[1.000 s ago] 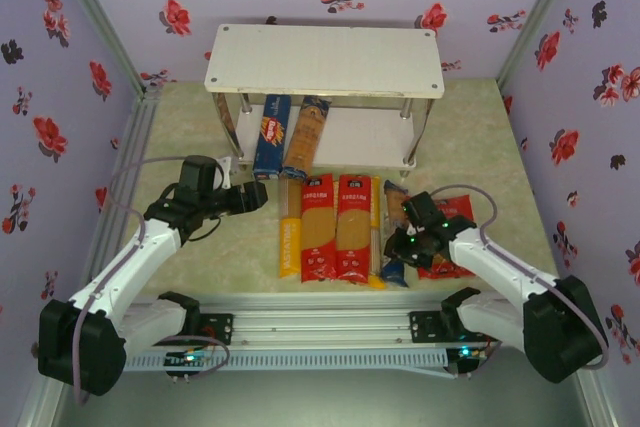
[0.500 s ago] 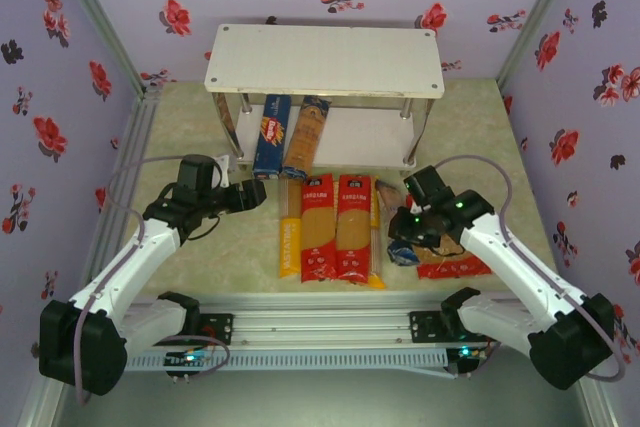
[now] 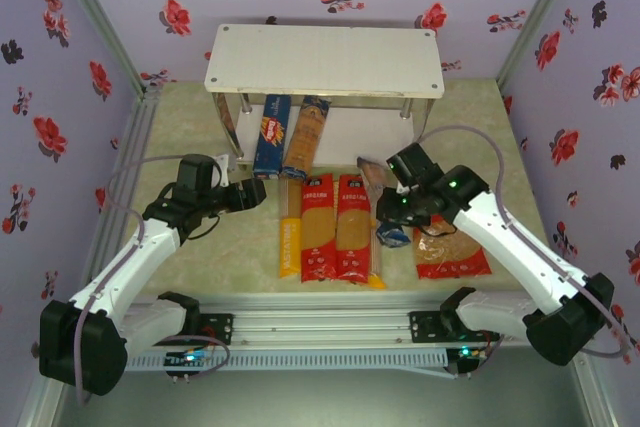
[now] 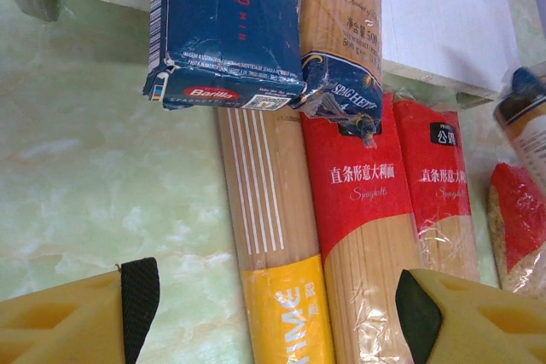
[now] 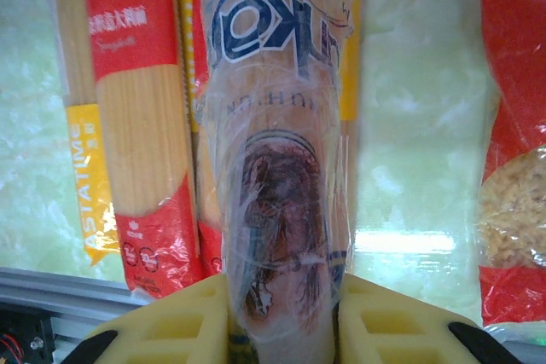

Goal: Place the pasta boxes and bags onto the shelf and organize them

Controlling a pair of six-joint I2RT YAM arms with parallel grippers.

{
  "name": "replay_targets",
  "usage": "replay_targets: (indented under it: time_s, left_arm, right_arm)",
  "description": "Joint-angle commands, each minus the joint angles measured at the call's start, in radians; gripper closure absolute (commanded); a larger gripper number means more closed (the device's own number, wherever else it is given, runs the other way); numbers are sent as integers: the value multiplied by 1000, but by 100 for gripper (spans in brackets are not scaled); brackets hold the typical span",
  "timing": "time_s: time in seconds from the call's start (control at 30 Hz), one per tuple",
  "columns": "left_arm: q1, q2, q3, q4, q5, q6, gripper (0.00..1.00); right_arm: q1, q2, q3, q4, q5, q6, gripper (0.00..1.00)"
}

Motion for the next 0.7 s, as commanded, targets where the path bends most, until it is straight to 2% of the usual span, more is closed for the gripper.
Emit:
replay_targets:
  time_s: [0.0, 0.1, 0.33, 0.5, 0.67]
  left_arm:
    - [10, -17, -6, 19, 12, -6, 23]
    - [11, -15, -4, 24, 13, -5, 23]
    - [15, -16, 14, 15, 15, 2, 23]
    - [23, -8, 27, 10, 19, 9, 23]
    - [27, -11, 29, 3, 23, 11, 23]
  right_arm:
    - [23, -5, 79, 35, 71, -23, 100]
    - [30, 32, 67, 129, 96, -30, 100]
    - [31, 200, 56, 378, 265, -86, 100]
    - [29, 344, 120, 504, 346, -115, 100]
    - [30, 522, 227, 547, 361, -134, 100]
